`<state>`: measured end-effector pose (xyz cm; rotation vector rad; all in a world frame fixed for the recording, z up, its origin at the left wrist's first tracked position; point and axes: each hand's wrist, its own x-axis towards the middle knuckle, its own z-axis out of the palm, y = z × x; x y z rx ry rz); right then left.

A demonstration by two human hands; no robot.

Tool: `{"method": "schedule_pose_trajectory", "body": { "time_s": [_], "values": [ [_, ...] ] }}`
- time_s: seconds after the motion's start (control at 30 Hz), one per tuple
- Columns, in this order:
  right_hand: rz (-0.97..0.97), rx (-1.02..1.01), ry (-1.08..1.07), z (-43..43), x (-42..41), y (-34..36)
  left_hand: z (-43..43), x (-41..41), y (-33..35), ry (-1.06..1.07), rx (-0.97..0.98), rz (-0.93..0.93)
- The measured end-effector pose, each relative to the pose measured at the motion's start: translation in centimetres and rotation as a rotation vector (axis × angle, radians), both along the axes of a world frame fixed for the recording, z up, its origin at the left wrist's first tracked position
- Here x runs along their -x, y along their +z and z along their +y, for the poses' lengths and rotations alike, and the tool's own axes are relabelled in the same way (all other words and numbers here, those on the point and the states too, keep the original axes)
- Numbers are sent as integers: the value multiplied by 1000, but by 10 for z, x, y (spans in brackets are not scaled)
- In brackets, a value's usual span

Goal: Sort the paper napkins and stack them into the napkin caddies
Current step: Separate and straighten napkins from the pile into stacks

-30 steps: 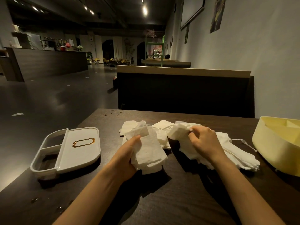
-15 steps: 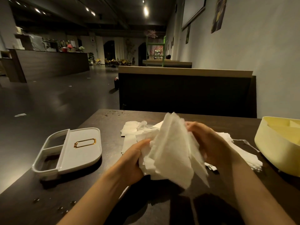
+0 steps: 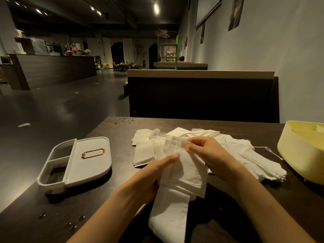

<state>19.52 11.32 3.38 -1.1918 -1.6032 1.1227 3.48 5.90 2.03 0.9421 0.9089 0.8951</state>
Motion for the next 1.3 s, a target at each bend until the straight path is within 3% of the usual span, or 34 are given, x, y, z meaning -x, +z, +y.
{"method": "schedule_pose_trajectory", "body": {
  "time_s": [0.27, 0.57, 0.87, 1.1, 1.3],
  "values": [
    [88, 198, -46, 4, -7, 2, 5, 5, -1, 14, 47, -124],
    [593, 218, 35, -1, -20, 19, 11, 7, -6, 109, 1, -137],
    [696, 265, 73, -5, -22, 24, 12, 5, -6, 104, -18, -158],
    [569, 297, 29, -9, 2, 19, 10, 2, -1, 5, -84, -137],
    [643, 275, -34, -6, -10, 21, 14, 8, -7, 85, 51, -141]
  ]
}}
